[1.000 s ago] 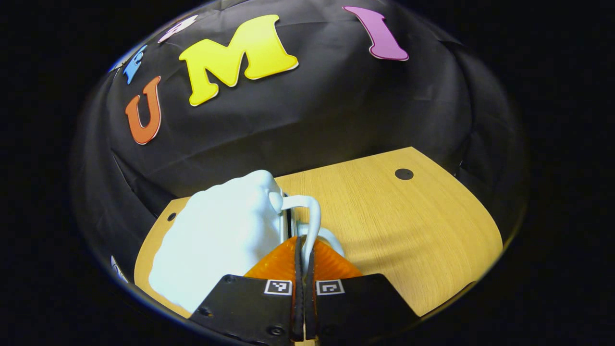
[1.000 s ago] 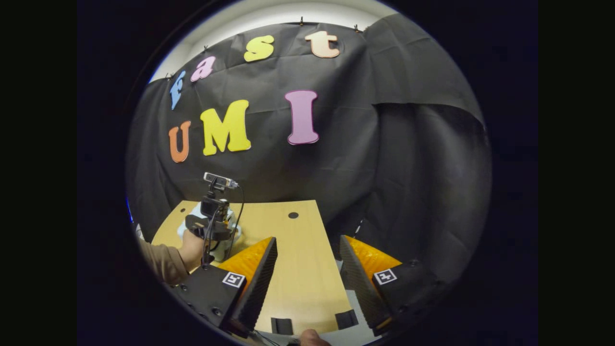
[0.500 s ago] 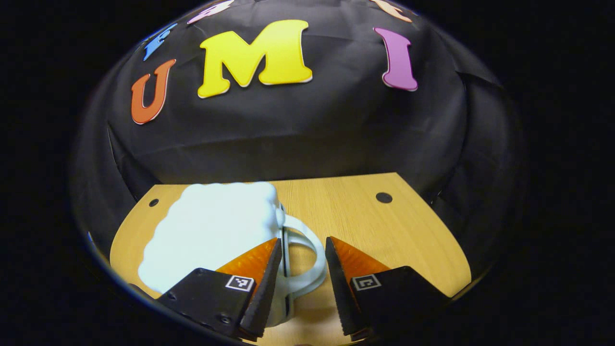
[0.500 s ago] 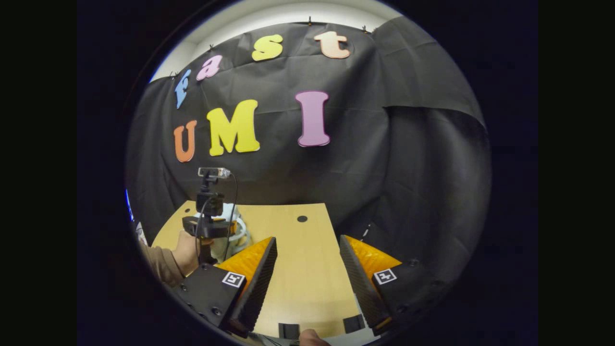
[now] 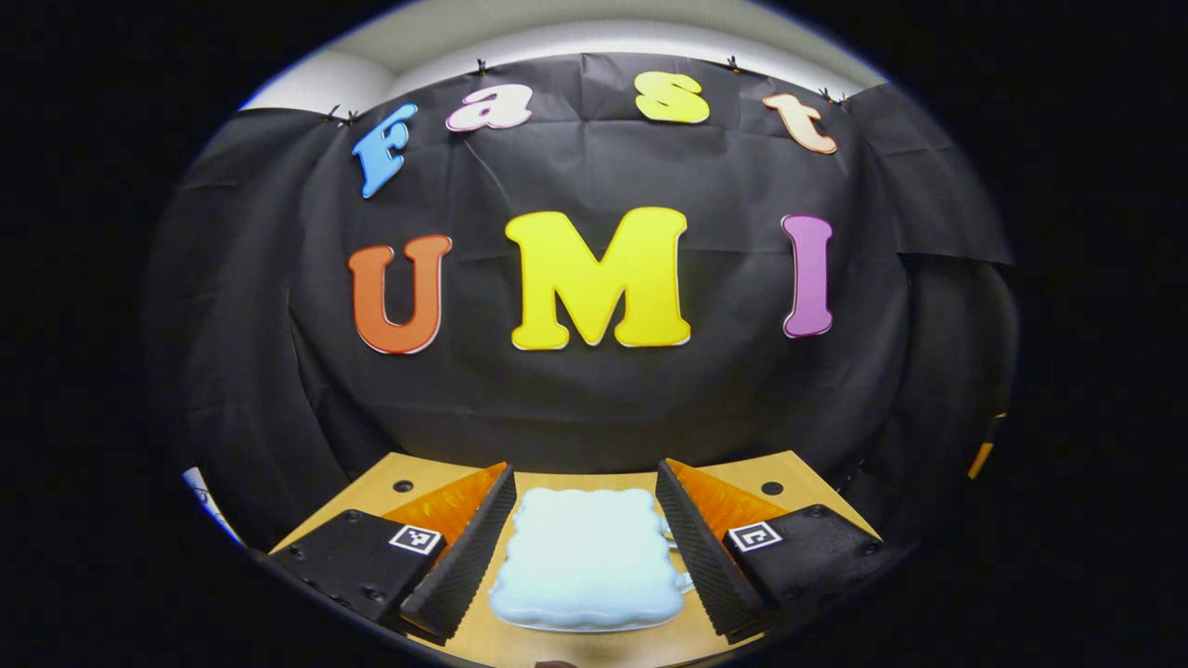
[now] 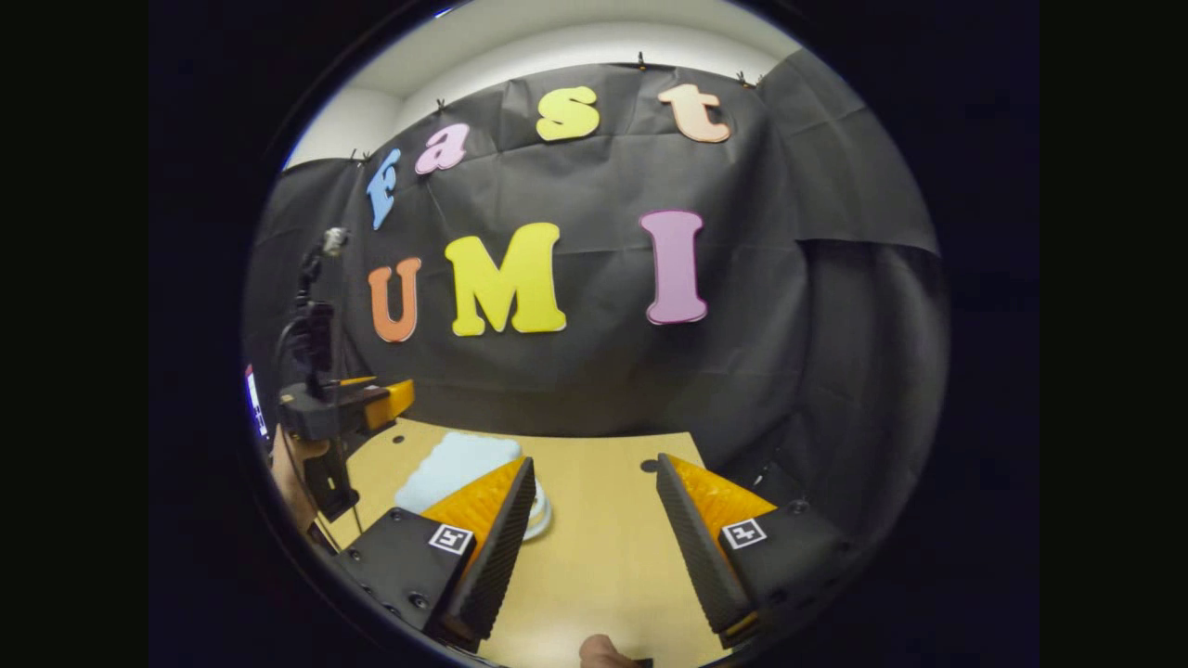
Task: First open the suitcase, pack the skin care products into it, and then close the suitcase.
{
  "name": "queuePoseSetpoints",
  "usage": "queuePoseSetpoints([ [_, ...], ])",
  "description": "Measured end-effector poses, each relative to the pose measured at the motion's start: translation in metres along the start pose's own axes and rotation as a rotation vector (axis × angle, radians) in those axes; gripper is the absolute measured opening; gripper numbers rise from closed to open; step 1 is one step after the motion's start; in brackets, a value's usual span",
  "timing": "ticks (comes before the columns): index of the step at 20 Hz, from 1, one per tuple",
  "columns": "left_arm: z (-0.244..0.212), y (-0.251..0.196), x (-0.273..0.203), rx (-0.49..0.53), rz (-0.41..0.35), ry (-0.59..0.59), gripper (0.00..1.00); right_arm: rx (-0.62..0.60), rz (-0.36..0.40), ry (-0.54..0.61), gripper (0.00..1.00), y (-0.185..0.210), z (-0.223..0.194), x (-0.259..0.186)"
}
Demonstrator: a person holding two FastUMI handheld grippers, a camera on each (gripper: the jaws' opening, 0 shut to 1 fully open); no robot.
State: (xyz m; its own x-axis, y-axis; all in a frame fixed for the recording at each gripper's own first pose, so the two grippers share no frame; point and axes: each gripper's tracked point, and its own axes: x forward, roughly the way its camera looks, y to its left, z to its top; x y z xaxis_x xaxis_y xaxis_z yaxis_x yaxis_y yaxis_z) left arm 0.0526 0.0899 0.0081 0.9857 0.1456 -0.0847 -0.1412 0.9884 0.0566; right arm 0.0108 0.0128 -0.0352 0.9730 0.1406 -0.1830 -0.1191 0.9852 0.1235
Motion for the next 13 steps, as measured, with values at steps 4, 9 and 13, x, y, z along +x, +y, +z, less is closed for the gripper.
queuePoseSetpoints([
  [4, -0.008, 0.038, -0.034, -0.083, 0.02, 0.005, 0.96, -0.009, 0.045, -0.026, 0.78, 0.061, 0.006, 0.019],
  [9, -0.009, 0.07, -0.043, -0.078, -0.001, -0.011, 0.96, -0.053, 0.093, -0.026, 0.79, 0.128, 0.004, 0.035],
  [13, -0.011, 0.082, -0.036, -0.091, -0.04, -0.02, 0.96, -0.085, 0.102, -0.048, 0.79, 0.162, 0.013, 0.039],
])
